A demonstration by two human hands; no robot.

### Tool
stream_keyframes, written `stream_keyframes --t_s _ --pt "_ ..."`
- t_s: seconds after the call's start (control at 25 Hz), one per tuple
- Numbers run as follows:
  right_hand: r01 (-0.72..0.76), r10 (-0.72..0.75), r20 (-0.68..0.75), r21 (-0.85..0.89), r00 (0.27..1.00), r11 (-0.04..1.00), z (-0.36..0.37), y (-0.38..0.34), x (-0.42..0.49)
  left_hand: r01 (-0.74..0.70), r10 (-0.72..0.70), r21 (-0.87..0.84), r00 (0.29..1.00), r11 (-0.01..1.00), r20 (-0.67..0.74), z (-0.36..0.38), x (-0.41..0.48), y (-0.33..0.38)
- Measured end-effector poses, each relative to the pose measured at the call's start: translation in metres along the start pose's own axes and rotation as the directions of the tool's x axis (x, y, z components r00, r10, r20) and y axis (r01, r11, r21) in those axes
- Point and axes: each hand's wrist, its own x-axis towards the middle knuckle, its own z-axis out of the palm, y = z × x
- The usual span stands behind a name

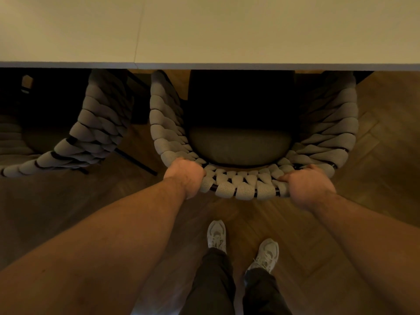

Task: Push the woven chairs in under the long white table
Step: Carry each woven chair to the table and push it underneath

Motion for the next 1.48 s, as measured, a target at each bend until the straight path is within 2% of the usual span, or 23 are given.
stream_keyframes --t_s 0.44,0.72,0.84,1.12,1.48 --pt "-0.002 0.002 -0.006 -0.03 1.0 1.0 -0.003 0.004 0.0 0.021 -0.021 0.011 1.0 1.0 0.02 -0.001 0.011 0.004" --pt "-0.018 0.016 0.038 0.071 0.999 0.997 0.011 0.001 -0.019 -0.043 0.043 0.077 0.999 0.996 0.003 0.001 0.01 0.01" --pt "-0.04 0.037 0.068 0.053 0.997 0.998 0.007 0.011 -0.013 -0.026 0.026 0.079 1.0 0.997 -0.003 -0.011 0.019 0.015" --pt "-0.044 0.044 0.029 0.006 0.999 0.999 0.001 0.021 -0.005 0.011 -0.011 0.043 1.0 0.999 0.003 -0.023 0.023 0.02" --pt "-0.051 0.051 0.063 -0.001 0.997 0.999 -0.006 0.022 -0.003 0.038 -0.041 0.033 0.996 0.999 0.075 -0.032 0.022 0.026"
